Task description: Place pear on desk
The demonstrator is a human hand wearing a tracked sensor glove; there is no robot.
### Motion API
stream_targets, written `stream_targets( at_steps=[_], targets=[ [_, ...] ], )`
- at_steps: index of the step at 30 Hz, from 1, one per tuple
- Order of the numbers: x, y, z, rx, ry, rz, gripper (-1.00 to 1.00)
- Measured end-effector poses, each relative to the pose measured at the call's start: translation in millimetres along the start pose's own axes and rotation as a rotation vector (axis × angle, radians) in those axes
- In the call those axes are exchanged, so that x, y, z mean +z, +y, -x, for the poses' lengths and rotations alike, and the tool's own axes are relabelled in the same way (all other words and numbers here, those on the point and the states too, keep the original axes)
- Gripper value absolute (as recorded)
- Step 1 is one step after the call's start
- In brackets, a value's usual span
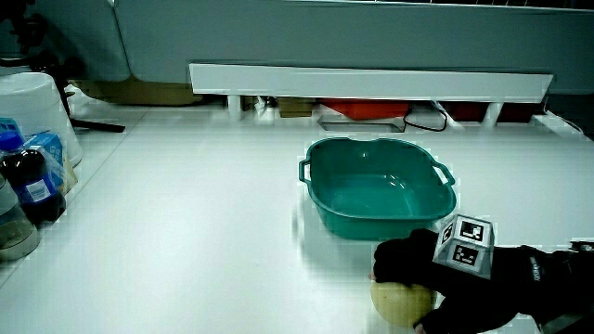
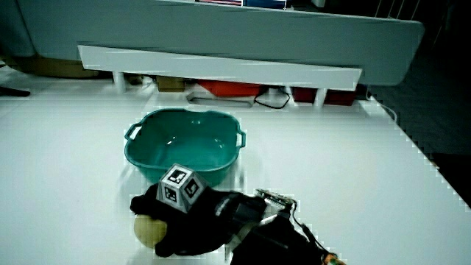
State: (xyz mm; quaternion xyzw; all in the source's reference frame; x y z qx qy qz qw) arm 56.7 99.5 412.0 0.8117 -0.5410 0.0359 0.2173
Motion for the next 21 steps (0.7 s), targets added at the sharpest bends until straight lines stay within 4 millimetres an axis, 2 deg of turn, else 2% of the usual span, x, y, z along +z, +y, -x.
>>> stream_targets(
  at_steps=[7, 19, 21],
  targets=[
    [-8.2, 2.9, -6.4, -0.009, 0.039, 0.017, 0.0],
    [-7.6, 5.6, -6.3, -0.033, 0.026, 0.04, 0.0],
    [-7.0, 6.0, -5.4, -0.037, 0.015, 0.044, -0.13]
  ],
)
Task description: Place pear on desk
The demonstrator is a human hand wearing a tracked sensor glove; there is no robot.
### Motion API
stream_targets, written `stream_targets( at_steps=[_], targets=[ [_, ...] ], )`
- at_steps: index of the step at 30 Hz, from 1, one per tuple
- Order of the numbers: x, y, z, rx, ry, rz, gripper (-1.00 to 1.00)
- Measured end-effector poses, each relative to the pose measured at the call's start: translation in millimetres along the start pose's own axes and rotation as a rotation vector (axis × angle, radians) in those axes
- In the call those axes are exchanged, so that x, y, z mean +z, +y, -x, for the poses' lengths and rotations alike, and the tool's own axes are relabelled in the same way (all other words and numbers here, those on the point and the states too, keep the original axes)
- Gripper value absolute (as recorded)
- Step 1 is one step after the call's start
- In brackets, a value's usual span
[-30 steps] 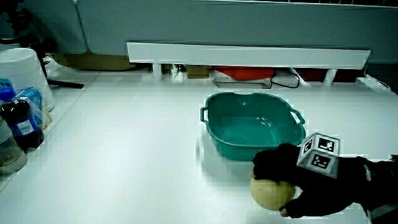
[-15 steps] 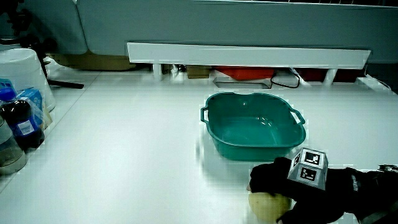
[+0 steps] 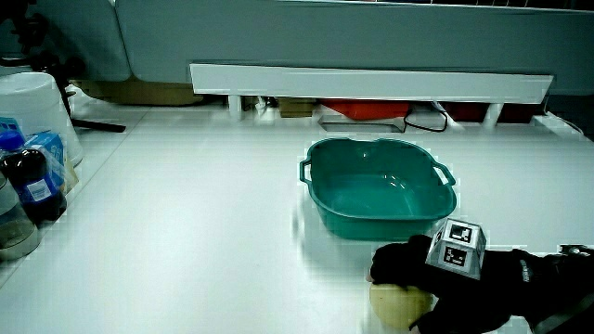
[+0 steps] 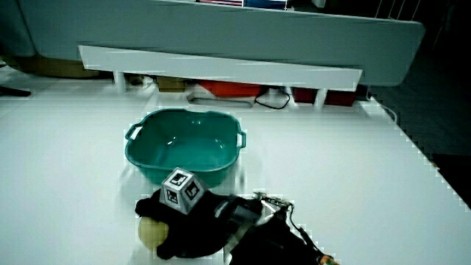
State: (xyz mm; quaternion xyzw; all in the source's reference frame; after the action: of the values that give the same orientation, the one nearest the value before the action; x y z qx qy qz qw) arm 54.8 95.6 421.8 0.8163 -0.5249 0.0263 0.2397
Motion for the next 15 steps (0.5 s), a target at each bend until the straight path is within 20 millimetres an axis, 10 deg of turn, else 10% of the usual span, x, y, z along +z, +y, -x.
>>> stream_targets(
  at_steps=[15],
  targets=[
    [9.3, -13.1, -3.4, -0.011, 0.0, -0.041, -1.0]
  ],
)
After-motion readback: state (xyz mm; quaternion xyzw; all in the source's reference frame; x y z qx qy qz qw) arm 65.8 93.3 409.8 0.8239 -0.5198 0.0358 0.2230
